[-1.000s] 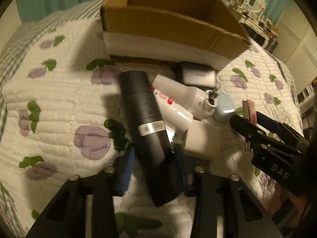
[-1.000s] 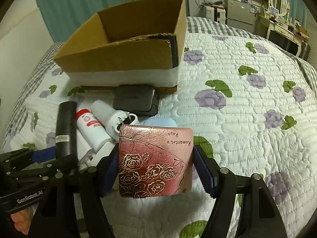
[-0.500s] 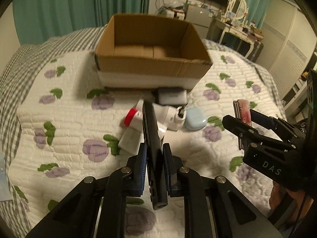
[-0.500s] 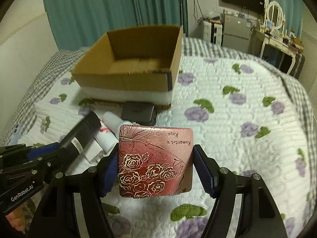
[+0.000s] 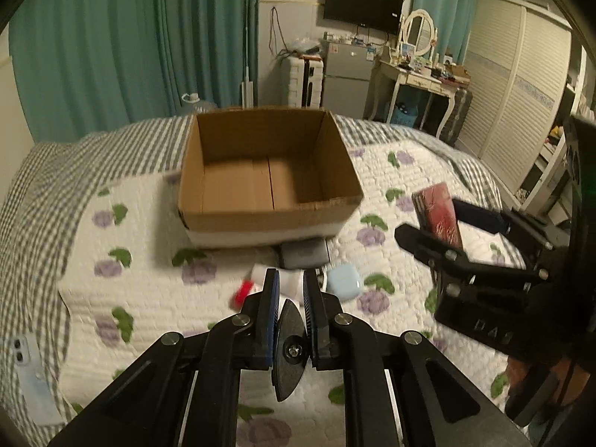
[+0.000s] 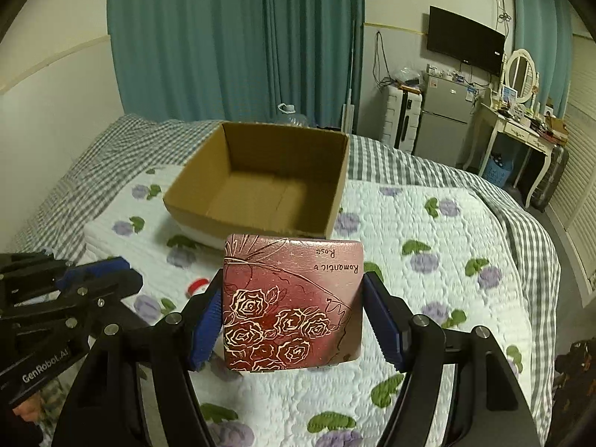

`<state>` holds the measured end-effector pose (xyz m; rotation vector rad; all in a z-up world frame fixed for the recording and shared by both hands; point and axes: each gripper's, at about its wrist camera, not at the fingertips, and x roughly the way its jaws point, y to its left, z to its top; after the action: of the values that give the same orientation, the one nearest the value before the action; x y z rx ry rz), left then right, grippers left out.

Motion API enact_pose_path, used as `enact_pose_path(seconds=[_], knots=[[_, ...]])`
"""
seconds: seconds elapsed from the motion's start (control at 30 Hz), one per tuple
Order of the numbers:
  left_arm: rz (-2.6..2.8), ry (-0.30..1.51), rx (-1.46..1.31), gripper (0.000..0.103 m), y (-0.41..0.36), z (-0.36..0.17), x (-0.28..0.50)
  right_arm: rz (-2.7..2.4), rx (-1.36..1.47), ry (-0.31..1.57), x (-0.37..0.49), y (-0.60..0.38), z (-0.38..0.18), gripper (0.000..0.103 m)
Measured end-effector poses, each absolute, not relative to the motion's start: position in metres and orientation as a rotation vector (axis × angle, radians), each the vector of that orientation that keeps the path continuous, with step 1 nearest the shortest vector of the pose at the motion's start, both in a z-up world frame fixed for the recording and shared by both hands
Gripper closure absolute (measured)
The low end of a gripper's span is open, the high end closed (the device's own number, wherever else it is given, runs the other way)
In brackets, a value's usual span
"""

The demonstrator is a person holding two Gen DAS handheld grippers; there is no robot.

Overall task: Organize rigid objects
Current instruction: 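Carry both held items into the cardboard box and open both grippers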

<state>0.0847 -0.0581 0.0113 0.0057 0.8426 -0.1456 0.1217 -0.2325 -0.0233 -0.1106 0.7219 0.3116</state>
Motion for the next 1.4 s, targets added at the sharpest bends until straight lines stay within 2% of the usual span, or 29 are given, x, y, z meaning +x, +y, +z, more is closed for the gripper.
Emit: enact_pose_path(seconds=[0.3, 0.63, 0.8, 1.07, 1.27, 1.3, 1.37, 1.4], knots=[[-0.131, 0.738, 0.042, 0.090, -0.056, 0.069, 0.155, 0.337, -0.151, 0.658, 0.170, -0.217, 0.018, 0.033], [-0.096, 0.676, 0.076, 0.090, -0.047, 0.083, 0.250, 0.350, -0.159, 0.600, 0.251, -0.199, 0.035, 0.033], [-0.079, 0.684, 0.068, 0.090, -0.034, 0.066, 0.275, 0.338, -0.157, 0.622, 0.284, -0.191, 0.013, 0.033], [-0.072, 0.788, 0.072, 0.090, -0.025, 0.005, 0.290, 0.353, -0.166, 0.689, 0.304, -0.182, -0.036, 0.033], [-0.074, 0.809, 0.090, 0.087, -0.024, -0.003, 0.291, 0.371, -0.183, 0.707, 0.308, -0.181, -0.049, 0.033], [-0.075, 0.805, 0.088, 0.083, -0.023, -0.001, 0.290, 0.376, -0.187, 0.713, 0.307, -0.179, -0.049, 0.033], [-0.069, 0.796, 0.084, 0.058, -0.022, 0.007, 0.286, 0.370, -0.192, 0.717, 0.307, -0.180, -0.046, 0.031], [-0.063, 0.784, 0.084, 0.044, -0.023, 0.013, 0.283, 0.365, -0.192, 0.707, 0.304, -0.181, -0.043, 0.024]])
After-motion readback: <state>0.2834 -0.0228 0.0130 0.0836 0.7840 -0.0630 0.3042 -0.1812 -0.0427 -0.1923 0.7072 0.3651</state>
